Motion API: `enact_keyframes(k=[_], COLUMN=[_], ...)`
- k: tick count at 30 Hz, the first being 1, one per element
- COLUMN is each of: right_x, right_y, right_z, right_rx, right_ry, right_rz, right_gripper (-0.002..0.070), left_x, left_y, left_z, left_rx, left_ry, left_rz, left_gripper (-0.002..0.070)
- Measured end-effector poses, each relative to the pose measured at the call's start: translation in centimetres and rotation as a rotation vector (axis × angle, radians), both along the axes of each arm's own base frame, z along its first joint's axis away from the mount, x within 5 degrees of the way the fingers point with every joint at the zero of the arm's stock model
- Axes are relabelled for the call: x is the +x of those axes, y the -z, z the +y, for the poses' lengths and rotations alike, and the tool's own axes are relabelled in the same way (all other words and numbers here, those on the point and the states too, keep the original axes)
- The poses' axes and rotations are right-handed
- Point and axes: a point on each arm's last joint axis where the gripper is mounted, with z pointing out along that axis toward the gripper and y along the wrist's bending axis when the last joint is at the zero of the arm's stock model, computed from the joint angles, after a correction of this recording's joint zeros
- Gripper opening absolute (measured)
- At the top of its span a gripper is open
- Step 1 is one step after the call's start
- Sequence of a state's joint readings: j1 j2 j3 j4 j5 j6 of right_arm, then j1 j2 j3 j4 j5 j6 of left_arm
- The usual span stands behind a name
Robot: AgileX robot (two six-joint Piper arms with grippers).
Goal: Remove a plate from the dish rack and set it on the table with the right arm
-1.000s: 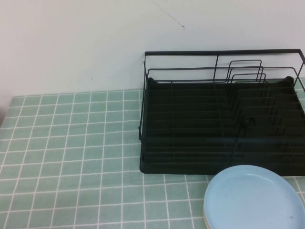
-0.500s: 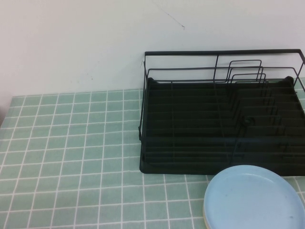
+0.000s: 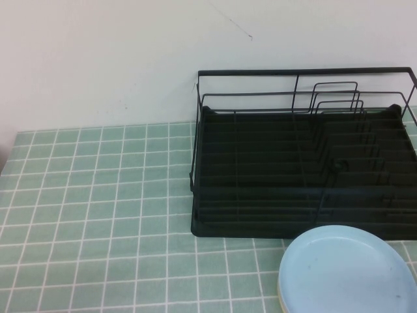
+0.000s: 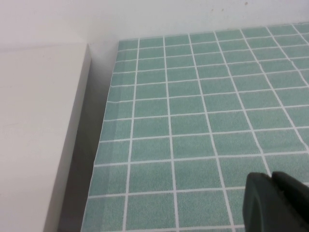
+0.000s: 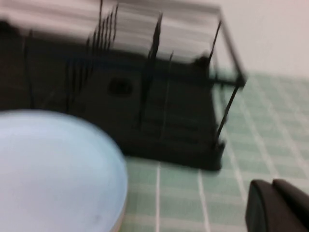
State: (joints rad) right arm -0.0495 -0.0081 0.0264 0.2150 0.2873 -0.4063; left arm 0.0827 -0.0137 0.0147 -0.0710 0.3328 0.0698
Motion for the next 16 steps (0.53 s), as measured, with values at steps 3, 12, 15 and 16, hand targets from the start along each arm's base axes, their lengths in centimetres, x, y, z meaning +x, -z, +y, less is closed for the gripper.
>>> enact_keyframes(k=[3,12,15,16], right_x=[-0.16,-0.20,-0.20,-0.20], right_y=[0.41,0.43,0.43,0.43], right_z=[0.06,0.07,0.06,0.06], right_rx=[-0.015,-0.018,-0.019,-0.019], right_ry=[-0.011,-0.013,-0.013,-0.013], right_rz=[0.050,0.060,0.060,0.060], right_gripper=[0.0000,-0.0001,-0.0001,-0.0001], left_x=[0.00,0.00,0.00,0.00], left_y=[0.00,0.00,0.00,0.00], left_z=[0.00,0.00,0.00,0.00], left_rx=[0.000,0.000,0.000,0.000], left_ry=[0.000,0.000,0.000,0.000], left_rz=[0.000,0.000,0.000,0.000], left_gripper=[-0.0003,-0.0003,-0.0003,-0.0003])
